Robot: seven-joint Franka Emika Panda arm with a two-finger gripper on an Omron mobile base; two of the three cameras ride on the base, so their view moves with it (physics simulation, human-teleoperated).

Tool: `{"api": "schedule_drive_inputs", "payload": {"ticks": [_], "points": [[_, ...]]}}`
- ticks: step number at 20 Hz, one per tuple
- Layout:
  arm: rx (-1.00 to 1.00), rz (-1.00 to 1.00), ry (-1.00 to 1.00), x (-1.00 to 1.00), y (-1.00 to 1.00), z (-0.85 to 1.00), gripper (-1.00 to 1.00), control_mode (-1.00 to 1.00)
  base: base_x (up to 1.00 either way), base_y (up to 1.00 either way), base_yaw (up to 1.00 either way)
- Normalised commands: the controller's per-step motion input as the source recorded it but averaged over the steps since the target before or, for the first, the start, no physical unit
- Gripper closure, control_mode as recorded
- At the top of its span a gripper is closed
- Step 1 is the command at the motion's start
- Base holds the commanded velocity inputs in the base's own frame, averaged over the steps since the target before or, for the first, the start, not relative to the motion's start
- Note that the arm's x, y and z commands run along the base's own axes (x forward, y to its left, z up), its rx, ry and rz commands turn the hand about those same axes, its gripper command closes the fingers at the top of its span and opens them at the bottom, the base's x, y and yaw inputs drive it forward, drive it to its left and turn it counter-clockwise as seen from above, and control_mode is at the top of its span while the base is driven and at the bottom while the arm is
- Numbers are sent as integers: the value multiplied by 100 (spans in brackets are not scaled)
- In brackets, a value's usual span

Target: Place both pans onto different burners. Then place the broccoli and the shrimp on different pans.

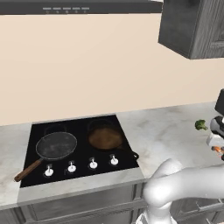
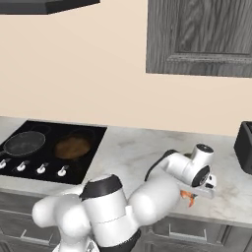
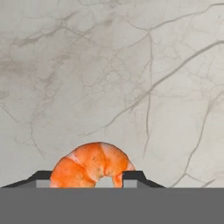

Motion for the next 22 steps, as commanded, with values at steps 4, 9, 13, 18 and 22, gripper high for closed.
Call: {"api": "schedule_drive_inputs", "payload": {"ticks": [4, 9, 13, 18, 22], "points": [[0, 0, 0, 0, 0, 0, 100, -100, 0, 0, 0], [-2, 0, -3, -4, 0, 23, 100, -100, 0, 0, 0], [-10, -1, -11, -28, 24, 49, 100, -100, 0, 0, 0], [-19, -5, -13, -37, 65, 36, 100, -100, 0, 0, 0], [-15, -1, -9, -41, 75, 42, 100, -100, 0, 0, 0]]}}
